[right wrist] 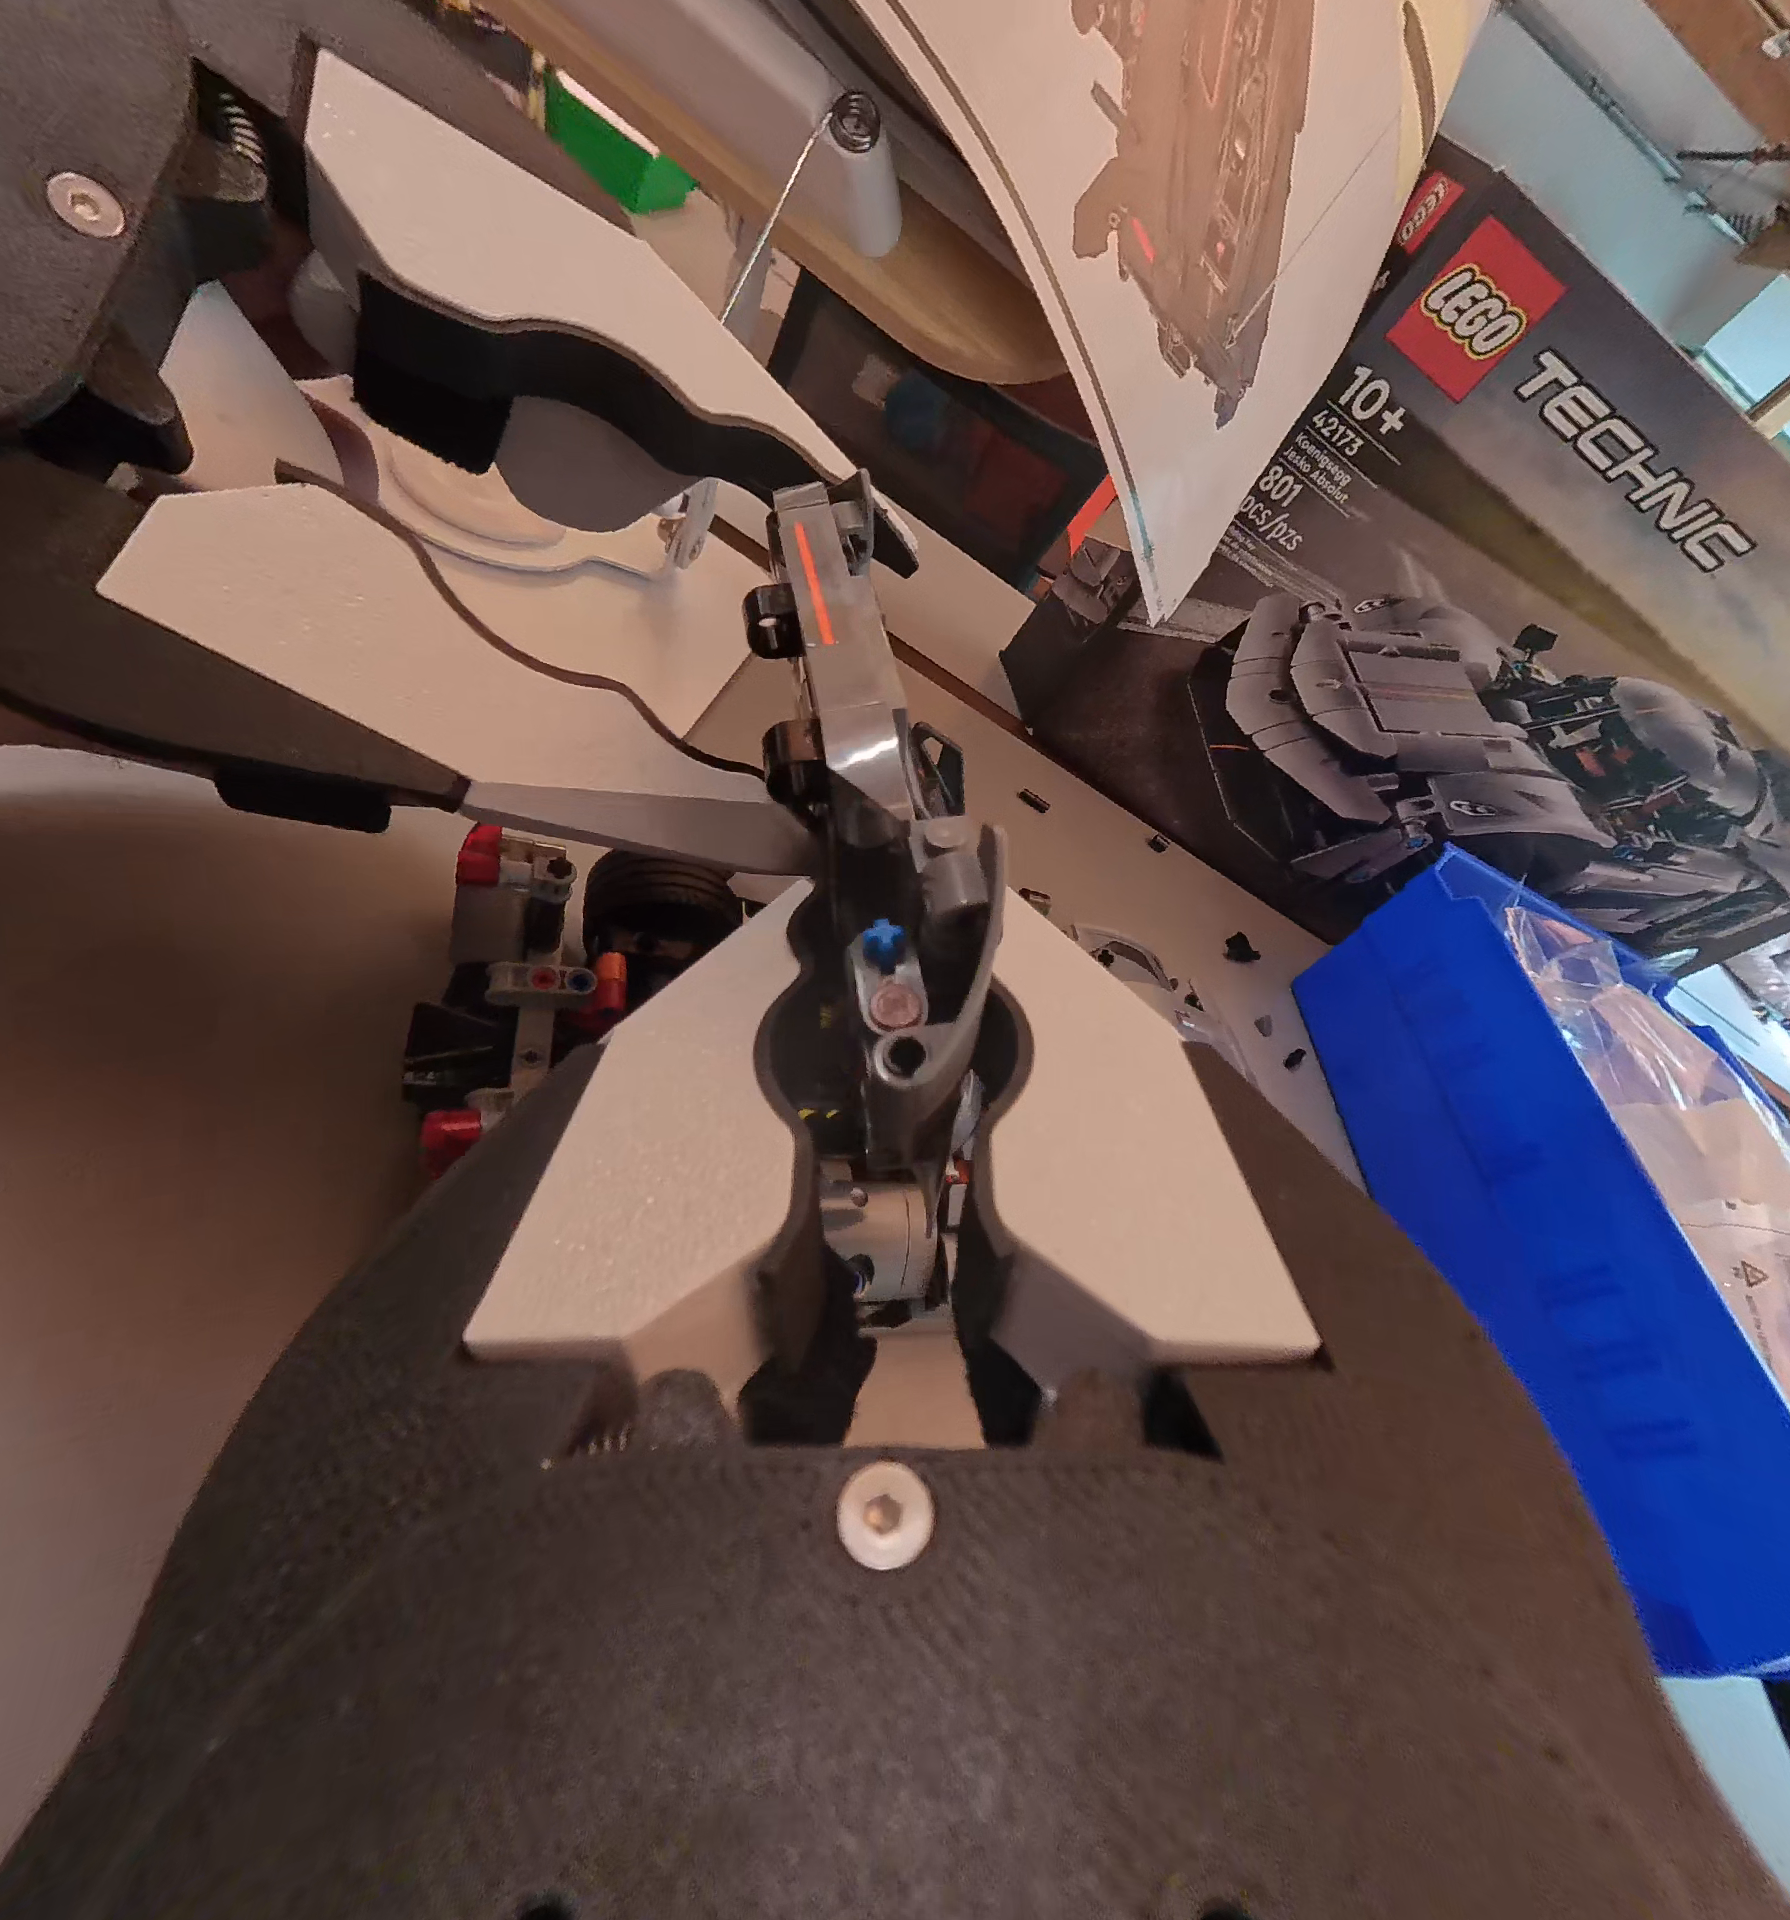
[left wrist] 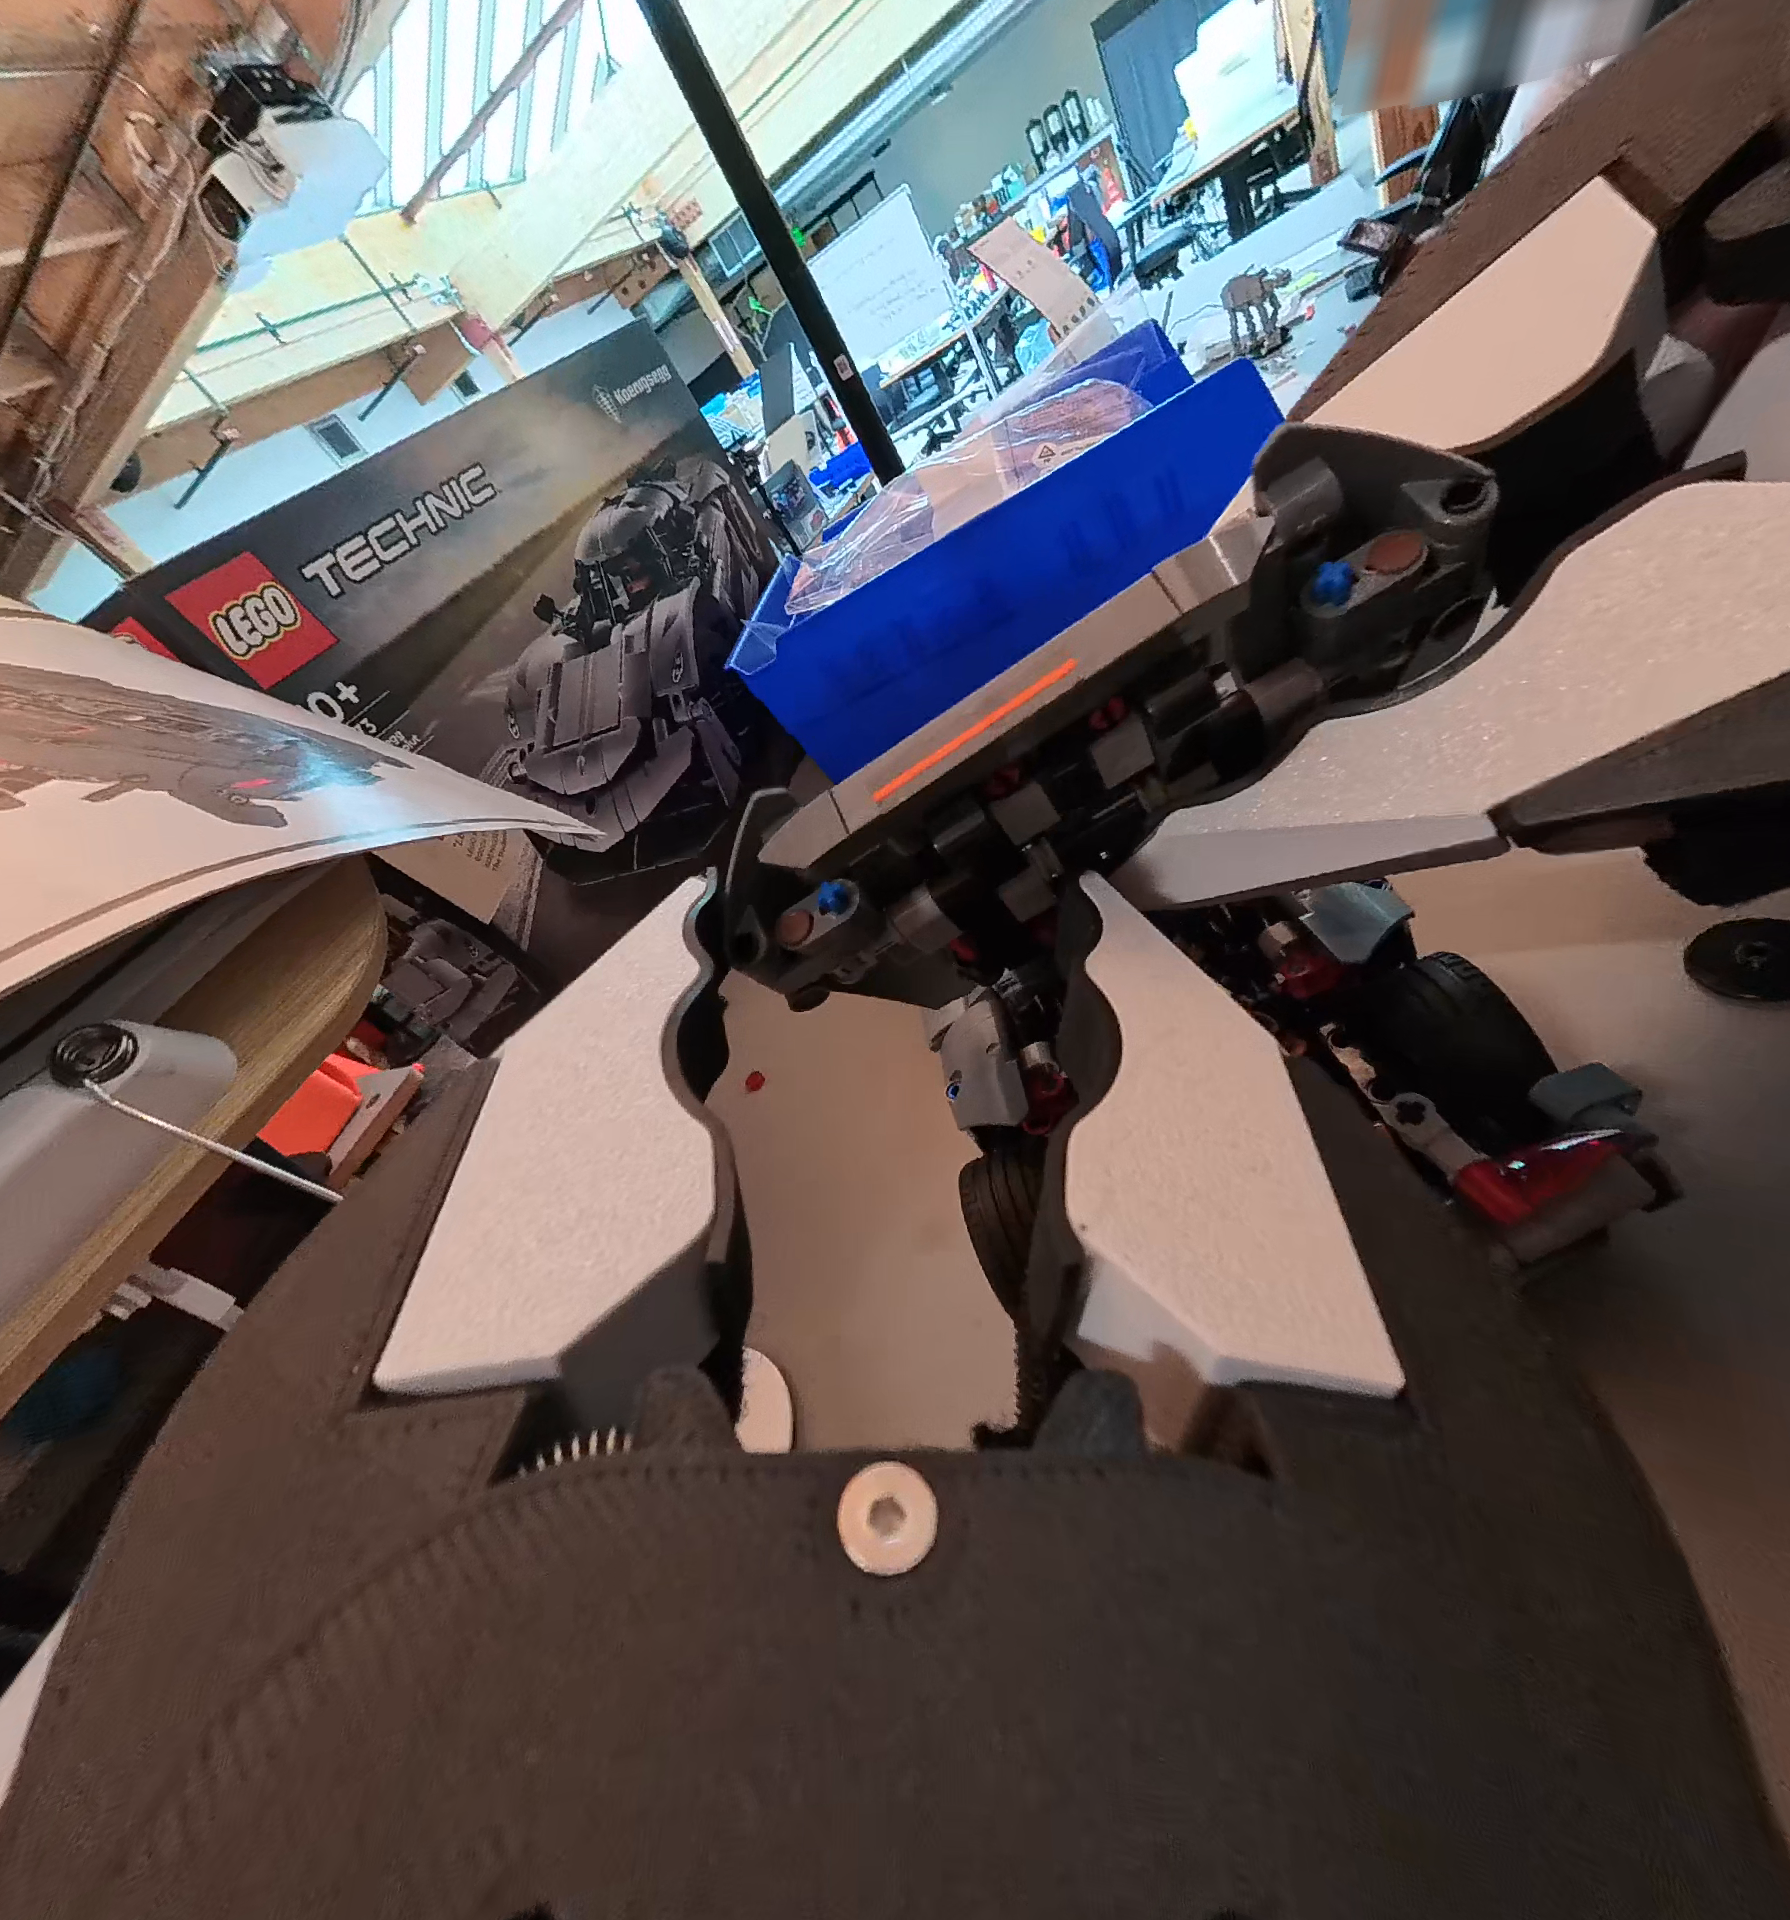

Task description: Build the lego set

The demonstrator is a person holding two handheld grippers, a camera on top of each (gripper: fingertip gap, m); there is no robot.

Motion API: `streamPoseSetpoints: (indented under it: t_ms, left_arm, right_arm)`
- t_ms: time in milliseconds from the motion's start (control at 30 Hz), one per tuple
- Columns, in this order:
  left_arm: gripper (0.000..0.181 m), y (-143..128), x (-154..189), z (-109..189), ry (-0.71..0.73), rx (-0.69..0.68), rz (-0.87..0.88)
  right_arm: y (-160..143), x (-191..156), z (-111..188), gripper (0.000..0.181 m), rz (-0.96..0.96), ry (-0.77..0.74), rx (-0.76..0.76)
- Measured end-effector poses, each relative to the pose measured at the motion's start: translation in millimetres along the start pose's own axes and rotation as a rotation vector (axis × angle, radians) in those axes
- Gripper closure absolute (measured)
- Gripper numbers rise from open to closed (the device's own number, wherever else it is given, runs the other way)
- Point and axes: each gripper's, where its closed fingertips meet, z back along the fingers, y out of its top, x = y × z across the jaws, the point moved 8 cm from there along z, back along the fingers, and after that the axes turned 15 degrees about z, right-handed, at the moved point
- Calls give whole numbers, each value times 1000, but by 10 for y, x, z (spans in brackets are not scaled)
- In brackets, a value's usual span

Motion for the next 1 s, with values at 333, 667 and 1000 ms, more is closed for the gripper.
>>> streamPoseSetpoints:
  t_ms: [333,667,1000]
  left_arm:
    - [121,-51,-29,12,-17,23,22]
    - [116,-76,-27,21,9,14,17]
    - [96,-113,-44,-30,59,-16,51]
  right_arm:
    - [-73,23,18,155,-10,18,11]
    - [-64,-3,25,156,43,5,8]
    - [-74,-13,27,156,45,4,30]
